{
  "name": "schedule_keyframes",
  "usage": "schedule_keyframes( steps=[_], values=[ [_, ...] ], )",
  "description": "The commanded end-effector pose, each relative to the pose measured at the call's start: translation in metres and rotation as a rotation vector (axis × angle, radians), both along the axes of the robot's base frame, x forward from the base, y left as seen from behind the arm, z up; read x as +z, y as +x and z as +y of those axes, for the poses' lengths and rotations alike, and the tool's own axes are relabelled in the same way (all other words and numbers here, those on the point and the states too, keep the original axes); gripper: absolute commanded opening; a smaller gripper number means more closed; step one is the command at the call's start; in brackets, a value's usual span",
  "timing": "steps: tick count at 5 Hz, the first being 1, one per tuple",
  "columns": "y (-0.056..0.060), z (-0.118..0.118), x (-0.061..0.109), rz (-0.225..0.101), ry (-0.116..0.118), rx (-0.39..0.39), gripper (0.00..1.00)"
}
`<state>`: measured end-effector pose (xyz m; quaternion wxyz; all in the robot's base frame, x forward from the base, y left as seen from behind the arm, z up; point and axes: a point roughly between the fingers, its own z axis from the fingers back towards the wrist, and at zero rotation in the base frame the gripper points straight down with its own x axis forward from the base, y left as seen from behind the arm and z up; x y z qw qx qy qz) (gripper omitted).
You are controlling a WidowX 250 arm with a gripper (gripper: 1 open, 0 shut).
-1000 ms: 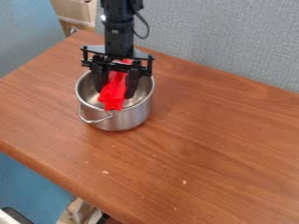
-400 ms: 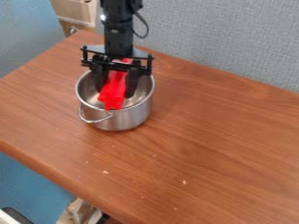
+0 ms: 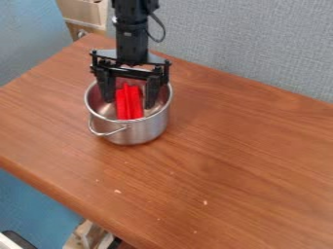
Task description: Put the red object in the metal pot
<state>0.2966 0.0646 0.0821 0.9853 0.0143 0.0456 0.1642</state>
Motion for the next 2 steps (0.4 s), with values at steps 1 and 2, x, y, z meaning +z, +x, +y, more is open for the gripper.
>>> schedule_keyframes(
  steps=[1,2],
  values=[
    [0.0073,0.007,0.0185,-0.06,0.014,0.016,1.0],
    [0.0076,0.0071,0.0203,-0.06,0.013,0.017,1.0]
  ],
)
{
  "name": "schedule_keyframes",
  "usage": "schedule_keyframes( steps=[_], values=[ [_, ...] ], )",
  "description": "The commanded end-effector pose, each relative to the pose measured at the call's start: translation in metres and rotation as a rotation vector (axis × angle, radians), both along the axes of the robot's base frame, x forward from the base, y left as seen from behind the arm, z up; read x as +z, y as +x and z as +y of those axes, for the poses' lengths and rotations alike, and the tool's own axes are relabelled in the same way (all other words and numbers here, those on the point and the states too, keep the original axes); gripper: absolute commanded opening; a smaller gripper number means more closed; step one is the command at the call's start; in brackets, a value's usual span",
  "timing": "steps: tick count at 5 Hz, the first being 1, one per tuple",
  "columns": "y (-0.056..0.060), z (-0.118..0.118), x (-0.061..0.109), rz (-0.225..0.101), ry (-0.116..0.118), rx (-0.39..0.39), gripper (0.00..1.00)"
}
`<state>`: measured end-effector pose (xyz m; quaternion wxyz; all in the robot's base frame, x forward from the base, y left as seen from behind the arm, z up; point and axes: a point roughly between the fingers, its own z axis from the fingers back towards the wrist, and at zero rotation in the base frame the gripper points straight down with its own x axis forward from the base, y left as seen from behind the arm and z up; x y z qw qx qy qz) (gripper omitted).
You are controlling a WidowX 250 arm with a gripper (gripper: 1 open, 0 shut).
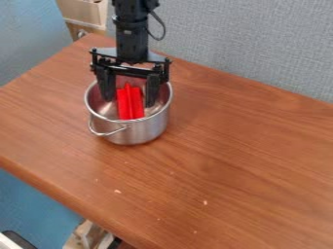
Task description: Put the red object in the metal pot
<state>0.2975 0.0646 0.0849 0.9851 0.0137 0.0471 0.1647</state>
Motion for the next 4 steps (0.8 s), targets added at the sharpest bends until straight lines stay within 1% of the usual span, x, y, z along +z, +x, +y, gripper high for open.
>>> schedule_keyframes(
  steps=[1,4],
  values=[
    [0.0072,0.0073,0.0196,-0.063,0.014,0.017,1.0],
    [0.0084,0.008,0.0256,-0.064,0.01,0.022,1.0]
  ],
)
